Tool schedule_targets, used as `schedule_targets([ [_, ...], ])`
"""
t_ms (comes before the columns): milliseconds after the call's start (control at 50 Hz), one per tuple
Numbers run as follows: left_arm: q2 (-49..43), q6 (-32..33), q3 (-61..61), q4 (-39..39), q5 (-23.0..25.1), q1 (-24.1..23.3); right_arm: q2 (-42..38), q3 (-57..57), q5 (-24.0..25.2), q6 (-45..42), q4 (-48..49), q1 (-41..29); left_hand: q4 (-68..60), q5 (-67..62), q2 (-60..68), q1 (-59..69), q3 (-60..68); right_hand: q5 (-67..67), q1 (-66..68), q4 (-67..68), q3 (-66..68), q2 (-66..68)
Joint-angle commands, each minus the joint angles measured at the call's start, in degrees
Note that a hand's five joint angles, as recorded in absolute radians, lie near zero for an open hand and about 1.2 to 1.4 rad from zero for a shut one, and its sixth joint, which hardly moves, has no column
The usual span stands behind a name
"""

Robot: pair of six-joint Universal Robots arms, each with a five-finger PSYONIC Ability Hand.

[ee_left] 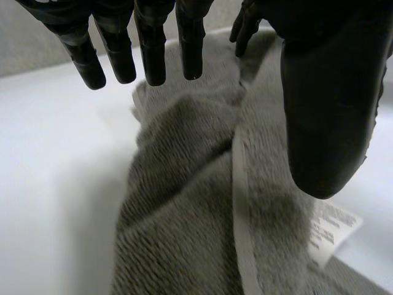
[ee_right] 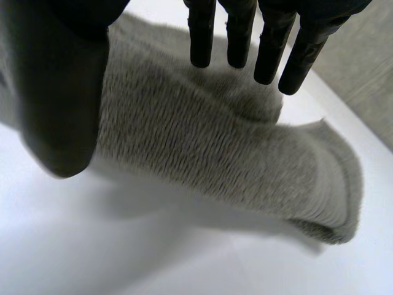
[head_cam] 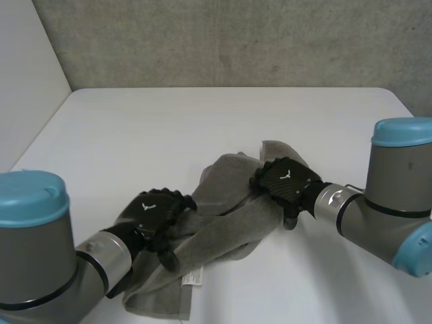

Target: Fold the towel.

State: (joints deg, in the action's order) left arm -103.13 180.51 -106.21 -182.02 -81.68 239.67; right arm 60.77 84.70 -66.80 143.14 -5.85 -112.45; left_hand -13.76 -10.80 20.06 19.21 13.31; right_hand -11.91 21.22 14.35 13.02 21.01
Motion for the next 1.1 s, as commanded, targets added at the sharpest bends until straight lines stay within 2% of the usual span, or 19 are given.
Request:
schedule_targets([
  [20,-5.67,-0.59,1.26,-0.09,-0.06,-0.52,-5.22,-3.75,0.09,-0.49,-1.62,0.04,3.76,-1.68,2.42,3.27,-3.31,-10.38,11.07,-4.35,-3.02,11.28],
  [80,-6.9,-0.77,1.35,0.26,0.12,-1.13,-5.75,-4.98,0.27,-0.49,-2.85,0.04,3.76,-4.87,5.61,6.46,-3.31,-21.98,22.68,-4.35,-3.02,22.89],
  [120,-7.26,-0.77,1.35,0.26,0.12,-1.83,-5.05,-5.24,0.36,-0.4,-3.29,-0.14,3.76,-8.39,9.12,9.97,-3.31,-45.06,45.75,-4.35,-3.02,45.96],
  [140,-7.61,-0.94,1.44,0.26,0.2,-2.27,-5.05,-5.24,0.36,-0.4,-3.29,-0.14,3.76,-13.75,14.49,15.34,-3.31,-45.19,45.89,-4.35,-3.02,46.1],
  [160,-7.61,-0.94,1.44,0.26,0.21,-2.28,-4.52,-5.16,0.44,-0.23,-3.38,-0.23,3.76,-13.81,14.54,15.39,-3.31,-55.85,56.55,-4.35,-3.02,56.76],
  [260,-7.96,-1.03,2.14,-0.09,0.03,-2.54,-1.54,-4.46,1.41,0.21,-3.56,-0.23,3.76,-27.43,28.17,29.02,-3.31,-58.09,58.78,-4.35,-3.02,58.99],
  [300,-8.49,-1.03,3.1,-0.35,-0.06,-2.45,-0.83,-3.84,1.94,0.39,-3.65,-0.23,3.76,-41.31,42.05,42.9,-3.31,-58.09,58.78,-4.35,-3.02,58.99],
  [400,-9.02,-0.86,4.25,-2.28,-0.06,-2.02,0.49,-2.34,2.55,-0.14,-8.3,-0.14,3.76,-59.14,59.87,60.72,-3.31,-58.09,58.78,-4.35,-3.02,58.99],
  [500,-9.19,0.1,6.09,-4.39,0.03,-1.4,0.23,-3.83,3.34,-4.08,-17.25,0.12,3.76,-59.2,59.94,60.79,-3.31,-58.09,58.78,-4.35,-3.02,58.99],
  [620,-9.11,0.29,16.35,-4.92,0.03,0.88,0.4,-10.52,5.45,-7.0,-14.98,0.74,3.76,-59.2,59.94,60.79,-3.31,-58.09,58.78,-4.35,-3.02,58.99],
  [680,-8.76,0.2,24.77,-4.57,-0.06,2.11,0.75,-17.46,5.98,-1.55,-7.25,0.39,3.76,-59.2,59.94,60.79,-3.31,-58.09,58.78,-4.35,-3.02,58.99],
  [720,-8.14,0.2,28.91,-4.57,-0.06,2.47,3.9,-21.31,5.81,9.47,4.73,0.65,3.76,-59.2,59.94,60.79,-3.31,-58.09,58.78,-4.35,-3.02,58.99],
  [780,-5.87,-0.06,35.6,-4.83,0.03,2.91,6.99,-21.59,5.28,16.38,11.65,0.83,3.76,-59.2,59.94,60.79,-3.31,-58.09,58.78,-4.35,-3.02,58.99],
  [820,-3.76,-0.24,37.63,-4.92,0.2,3.08,12.59,-19.49,3.0,29.42,23.11,2.58,3.76,-59.2,59.94,60.79,-3.31,-58.09,58.78,-4.35,-3.02,58.99],
  [880,0.11,-0.15,38.53,-5.97,0.29,3.08,16.9,-14.15,2.73,38.4,29.03,5.21,3.76,-59.2,59.94,60.79,-3.31,-58.09,58.78,-4.35,-3.02,58.99],
  [960,2.67,0.02,36.51,-7.56,0.56,3.08,21.06,-8.14,4.22,40.38,29.66,6.19,3.76,-59.2,59.94,60.79,-3.31,-58.09,58.78,-4.35,-3.02,58.99],
  [1000,4.34,0.2,31.27,-7.91,0.73,3.08,22.38,-5.07,6.07,39.5,28.96,6.28,3.76,-58.89,59.62,60.48,-3.31,-58.09,58.78,-4.35,-3.02,58.99],
  [1060,4.61,0.55,24.07,-8.0,0.82,3.43,23.61,2.76,12.92,35.63,25.71,6.72,3.76,-51.02,51.75,52.61,-3.31,-58.09,58.78,-4.35,-3.02,58.99],
  [1100,4.52,1.33,20.2,-8.0,1.17,4.31,23.52,10.36,20.01,27.68,21.6,7.07,3.76,-46.32,47.05,47.9,-3.31,-54.65,55.34,-4.35,-3.02,55.55],
])
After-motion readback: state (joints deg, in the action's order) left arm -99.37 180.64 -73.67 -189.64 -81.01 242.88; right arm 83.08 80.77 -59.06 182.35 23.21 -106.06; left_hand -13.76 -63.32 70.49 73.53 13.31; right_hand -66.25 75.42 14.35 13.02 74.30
